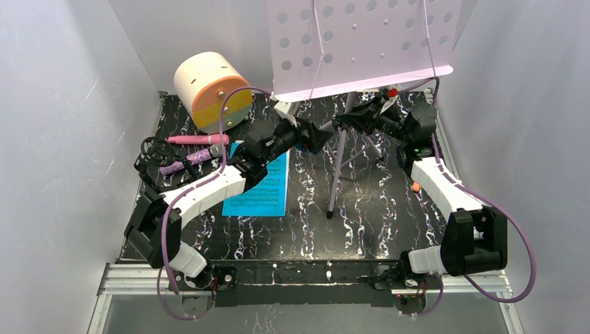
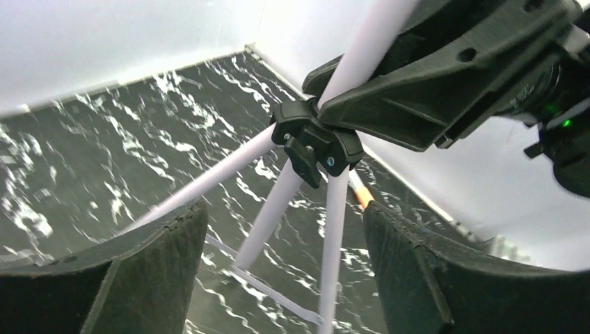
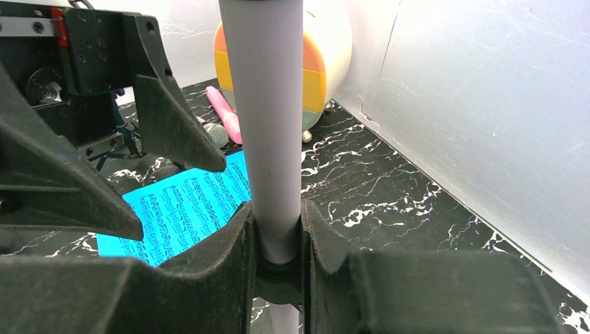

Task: Pack up the instrument practice props
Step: Unscrew the knob on the music stand.

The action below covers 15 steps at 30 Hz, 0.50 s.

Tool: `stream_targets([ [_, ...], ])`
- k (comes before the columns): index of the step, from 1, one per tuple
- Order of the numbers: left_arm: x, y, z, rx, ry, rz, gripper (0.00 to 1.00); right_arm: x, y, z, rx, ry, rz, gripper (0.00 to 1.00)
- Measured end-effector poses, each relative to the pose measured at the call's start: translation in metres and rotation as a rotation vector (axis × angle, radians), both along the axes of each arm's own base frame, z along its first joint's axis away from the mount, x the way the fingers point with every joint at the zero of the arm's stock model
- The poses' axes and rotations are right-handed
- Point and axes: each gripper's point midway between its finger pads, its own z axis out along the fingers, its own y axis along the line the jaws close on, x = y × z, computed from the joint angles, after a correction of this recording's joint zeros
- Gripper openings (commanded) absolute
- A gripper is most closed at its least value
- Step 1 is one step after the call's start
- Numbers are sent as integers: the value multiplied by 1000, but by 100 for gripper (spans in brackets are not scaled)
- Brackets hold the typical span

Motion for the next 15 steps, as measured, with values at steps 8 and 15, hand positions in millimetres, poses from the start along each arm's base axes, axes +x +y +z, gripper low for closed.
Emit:
stream_targets([
  [8, 0, -6, 13, 200, -419, -104, 98, 0, 0, 0, 0, -1, 0, 1],
  [15, -6, -13, 17, 385, -766, -207, 97, 0, 0, 0, -1, 2, 1, 1],
])
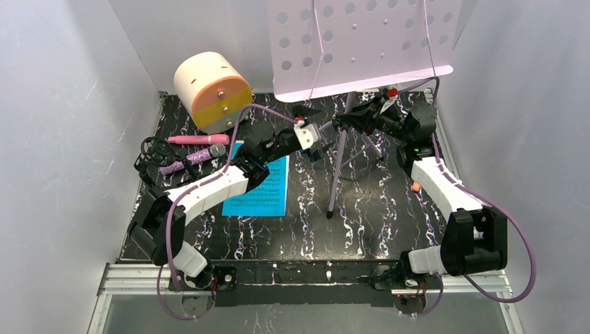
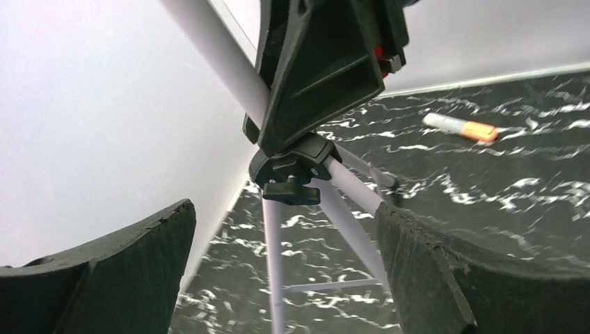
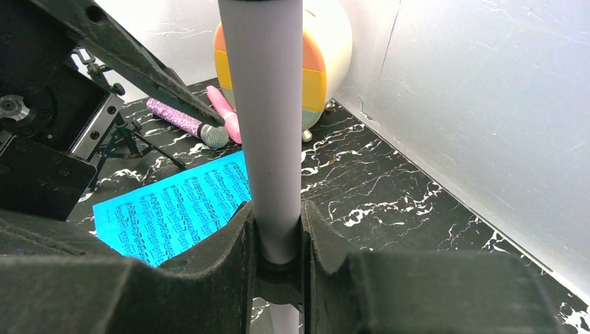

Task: Pack up the instrument practice props
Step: Unscrew the knob on the music stand.

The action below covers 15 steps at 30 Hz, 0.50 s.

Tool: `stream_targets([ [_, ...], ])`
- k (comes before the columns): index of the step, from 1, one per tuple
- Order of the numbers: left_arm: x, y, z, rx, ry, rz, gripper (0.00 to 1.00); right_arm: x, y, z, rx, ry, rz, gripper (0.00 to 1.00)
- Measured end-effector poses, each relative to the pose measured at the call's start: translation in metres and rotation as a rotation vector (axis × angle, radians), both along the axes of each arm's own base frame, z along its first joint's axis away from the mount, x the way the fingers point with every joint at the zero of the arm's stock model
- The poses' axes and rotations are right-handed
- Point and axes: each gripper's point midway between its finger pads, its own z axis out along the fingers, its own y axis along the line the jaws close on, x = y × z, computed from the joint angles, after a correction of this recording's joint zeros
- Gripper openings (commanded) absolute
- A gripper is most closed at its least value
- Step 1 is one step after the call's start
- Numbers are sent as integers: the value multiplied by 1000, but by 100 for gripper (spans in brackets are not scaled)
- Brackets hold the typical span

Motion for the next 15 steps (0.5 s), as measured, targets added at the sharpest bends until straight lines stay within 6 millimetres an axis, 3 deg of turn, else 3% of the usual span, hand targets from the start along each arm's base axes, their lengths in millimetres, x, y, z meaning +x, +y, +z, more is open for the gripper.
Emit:
stream_targets([
  [7, 1, -7, -3, 157, -271, -26, 84, 0, 0, 0, 0, 1, 1, 1],
  [15, 2, -26, -24, 289, -400, -35, 65, 1, 0, 0, -1, 1, 2, 1],
])
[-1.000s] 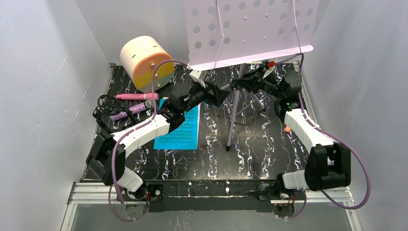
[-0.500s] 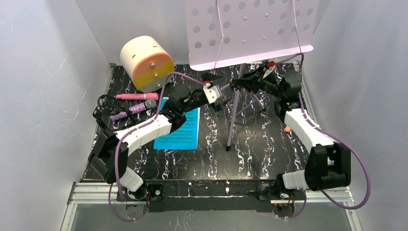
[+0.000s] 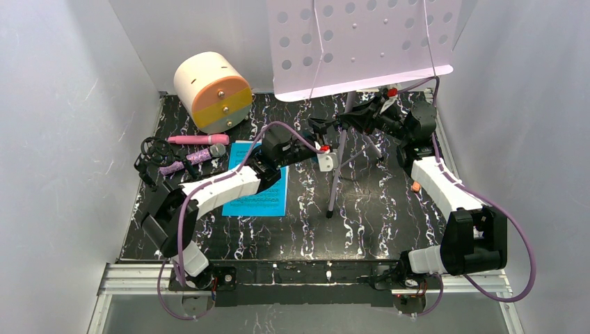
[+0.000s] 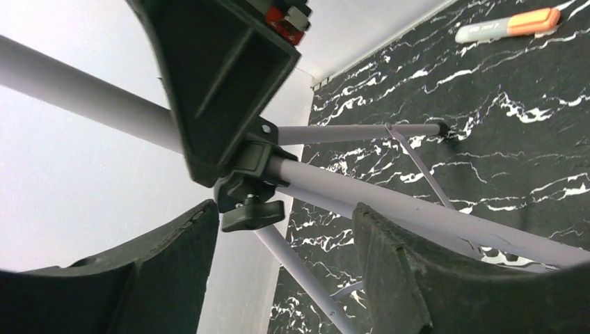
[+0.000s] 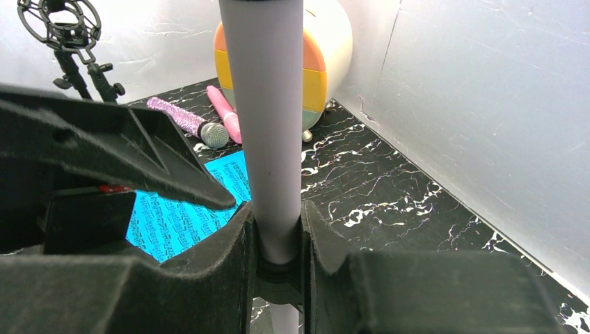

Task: Pack up the instrument practice props
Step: Unscrew the knob on the music stand.

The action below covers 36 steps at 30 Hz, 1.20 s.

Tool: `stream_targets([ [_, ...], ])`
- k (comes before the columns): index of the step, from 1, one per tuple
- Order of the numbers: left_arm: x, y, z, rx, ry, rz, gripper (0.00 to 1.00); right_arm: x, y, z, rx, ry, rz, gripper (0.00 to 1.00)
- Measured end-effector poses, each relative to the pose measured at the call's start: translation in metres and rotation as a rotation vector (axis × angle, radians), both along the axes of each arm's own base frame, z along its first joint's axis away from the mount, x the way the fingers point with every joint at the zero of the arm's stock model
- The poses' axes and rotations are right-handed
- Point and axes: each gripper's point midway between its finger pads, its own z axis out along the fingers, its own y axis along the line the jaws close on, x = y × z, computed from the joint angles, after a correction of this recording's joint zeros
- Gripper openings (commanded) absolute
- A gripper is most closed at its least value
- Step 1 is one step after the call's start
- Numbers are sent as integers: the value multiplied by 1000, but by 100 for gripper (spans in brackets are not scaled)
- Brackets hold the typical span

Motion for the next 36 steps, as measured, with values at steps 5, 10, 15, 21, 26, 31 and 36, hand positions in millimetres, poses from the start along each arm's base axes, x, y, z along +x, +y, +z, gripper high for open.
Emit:
stream_targets([
  [5, 6, -7, -9, 41, -28, 12, 54, 1, 0, 0, 0, -1, -2, 1],
  [10, 15, -9, -11, 48, -27, 42, 42, 1, -1, 0, -1, -2, -3, 1],
  [15, 21, -6, -8, 26, -9, 80, 22, 1, -1, 0, -1, 0, -2, 1],
  [21, 26, -3, -2, -63, 109, 135, 5, 1, -1, 0, -2, 0, -3, 1],
  [26, 28, -1, -3, -220, 368, 208, 2, 2, -1, 0, -1, 1, -6, 1],
  [31, 27, -1, -4, -484, 755, 287, 3, 3, -1, 0, 2, 1, -5, 1],
  [36, 25, -1, -4, -804, 1211, 336, 10, 4, 1, 0, 5, -1, 2, 1],
])
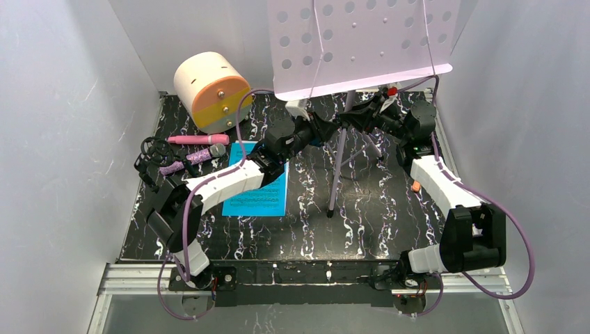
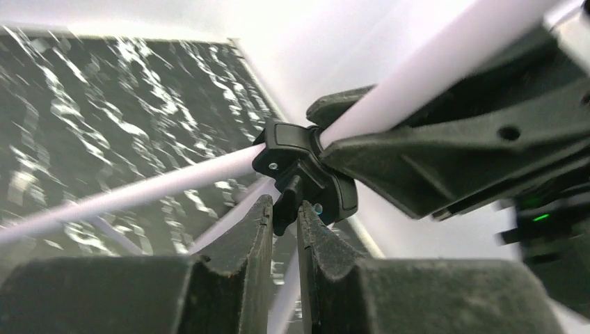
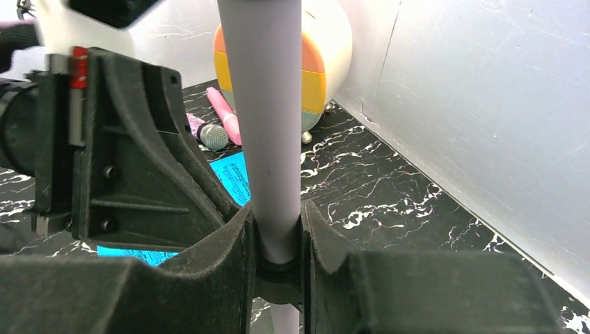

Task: Pack up the instrument practice props
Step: Unscrew the knob on the music stand.

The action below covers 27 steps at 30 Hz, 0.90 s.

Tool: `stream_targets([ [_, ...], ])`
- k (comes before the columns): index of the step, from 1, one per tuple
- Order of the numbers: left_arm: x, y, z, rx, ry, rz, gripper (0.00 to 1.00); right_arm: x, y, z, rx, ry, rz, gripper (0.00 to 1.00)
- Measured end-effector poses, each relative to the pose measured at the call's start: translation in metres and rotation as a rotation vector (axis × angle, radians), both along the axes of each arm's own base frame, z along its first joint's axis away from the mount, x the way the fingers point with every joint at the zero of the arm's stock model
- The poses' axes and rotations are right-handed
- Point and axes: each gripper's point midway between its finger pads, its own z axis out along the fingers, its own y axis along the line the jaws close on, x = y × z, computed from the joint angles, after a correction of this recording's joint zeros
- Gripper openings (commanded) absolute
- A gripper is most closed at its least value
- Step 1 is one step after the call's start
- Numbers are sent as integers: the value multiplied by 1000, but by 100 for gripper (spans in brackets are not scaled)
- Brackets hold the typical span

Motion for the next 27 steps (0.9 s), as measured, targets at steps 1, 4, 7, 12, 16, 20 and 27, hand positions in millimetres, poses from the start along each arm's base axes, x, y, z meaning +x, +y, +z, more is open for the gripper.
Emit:
stream_targets([
  [1, 0, 0, 0, -61, 62, 3, 11, 0, 0, 0, 1, -1, 0, 1],
  [4, -3, 1, 0, -265, 246, 4, 16, -1, 2, 0, 3, 0, 6, 1],
  [7, -5, 3, 1, -392, 363, -10, 31, -1, 6, 0, 6, -1, 12, 1],
  [12, -7, 16, -12, -448, 473, 0, 62, 4, 8, 0, 13, -4, -8, 1],
  [16, -4, 41, -3, -430, 425, 29, 78, 7, 9, 1, 21, -2, -23, 1],
  [20, 0, 67, 33, -390, 251, 44, 89, 8, 12, 1, 26, 0, -29, 1],
  [27, 7, 59, 67, -251, -1, -62, 97, 9, 13, 1, 30, 2, -34, 1],
])
